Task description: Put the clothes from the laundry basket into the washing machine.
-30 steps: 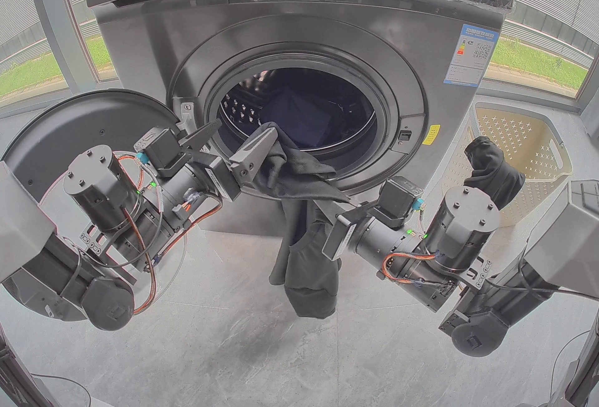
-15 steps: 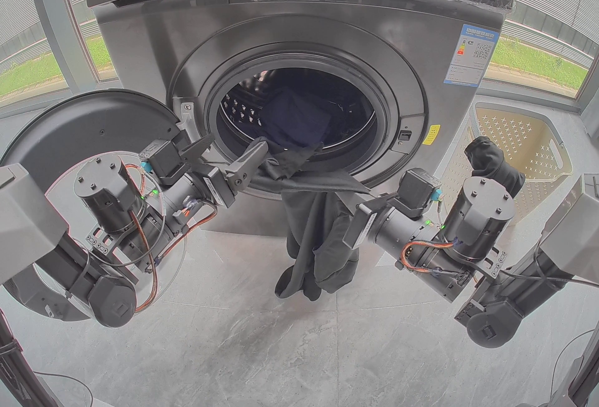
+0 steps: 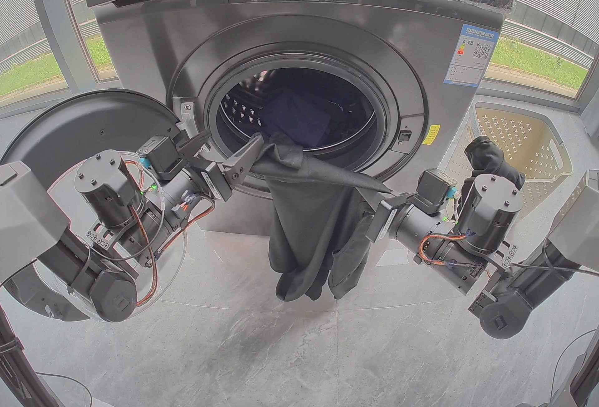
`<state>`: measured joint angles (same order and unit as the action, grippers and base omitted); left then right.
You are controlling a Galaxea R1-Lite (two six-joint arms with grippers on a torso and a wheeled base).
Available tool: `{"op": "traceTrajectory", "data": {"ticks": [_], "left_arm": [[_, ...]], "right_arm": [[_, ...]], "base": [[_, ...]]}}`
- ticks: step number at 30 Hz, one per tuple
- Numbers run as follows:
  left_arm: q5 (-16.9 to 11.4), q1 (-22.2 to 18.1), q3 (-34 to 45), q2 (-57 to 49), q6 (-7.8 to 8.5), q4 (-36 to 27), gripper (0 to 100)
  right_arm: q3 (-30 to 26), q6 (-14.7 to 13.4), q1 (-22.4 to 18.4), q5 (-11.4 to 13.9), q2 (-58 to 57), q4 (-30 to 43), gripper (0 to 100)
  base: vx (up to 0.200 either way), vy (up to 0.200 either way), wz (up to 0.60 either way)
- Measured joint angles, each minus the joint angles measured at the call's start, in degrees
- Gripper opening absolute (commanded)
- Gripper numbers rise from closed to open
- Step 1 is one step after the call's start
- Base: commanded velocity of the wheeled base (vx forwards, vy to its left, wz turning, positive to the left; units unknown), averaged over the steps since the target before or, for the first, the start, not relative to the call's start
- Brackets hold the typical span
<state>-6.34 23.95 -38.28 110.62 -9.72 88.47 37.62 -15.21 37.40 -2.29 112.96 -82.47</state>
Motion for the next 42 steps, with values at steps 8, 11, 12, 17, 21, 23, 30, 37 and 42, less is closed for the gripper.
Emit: {"op": "traceTrajectory", "data": {"ticks": [8, 11, 12, 17, 21, 23, 30, 37, 42], "left_arm": [[0.18, -1.27, -1.41, -0.04, -0.02, 0.05, 100], [0.32, -2.07, -1.99, -0.06, 0.0, 0.02, 100], [0.32, -2.11, -2.05, -0.06, 0.0, 0.05, 100], [0.21, -1.74, -1.13, -0.15, 0.12, 0.07, 100], [-0.3, -0.69, 1.01, -0.2, 0.46, 0.1, 100], [-0.61, -0.32, 2.34, -0.15, 0.68, 0.1, 100], [-3.12, 0.16, 5.95, 0.33, 1.32, 0.1, 100], [-5.32, 0.07, 9.05, 1.62, 4.08, 0.11, 100], [-6.74, -0.2, 10.5, 2.56, 4.71, 0.13, 100]], "right_arm": [[0.0, 0.02, -1.83, -0.16, 0.29, 0.02, 0], [-0.02, 0.05, -2.57, -0.17, 0.49, 0.02, 0], [0.0, 0.06, -2.68, -0.16, 0.52, 0.04, 0], [0.5, 0.11, -2.76, -0.16, 0.55, 0.15, 0], [1.77, 0.2, -2.05, -0.13, 0.55, 0.37, 0], [3.06, 0.17, -1.57, -0.13, 0.6, 0.39, 0], [8.16, 0.17, -0.2, -0.17, 0.77, 0.94, 0], [14.58, 0.17, 0.74, -2.16, 0.72, 5.8, 0], [18.64, 0.17, 1.77, -3.94, 0.57, 8.92, 0]], "base": [[0.0, 0.0, 0.0], [0.0, 0.0, 0.0], [0.0, 0.0, 0.0], [0.0, 0.0, 0.0], [0.0, 0.0, 0.0], [0.0, 0.0, 0.0], [0.0, 0.0, 0.0], [0.0, 0.0, 0.0], [0.0, 0.0, 0.0]]}}
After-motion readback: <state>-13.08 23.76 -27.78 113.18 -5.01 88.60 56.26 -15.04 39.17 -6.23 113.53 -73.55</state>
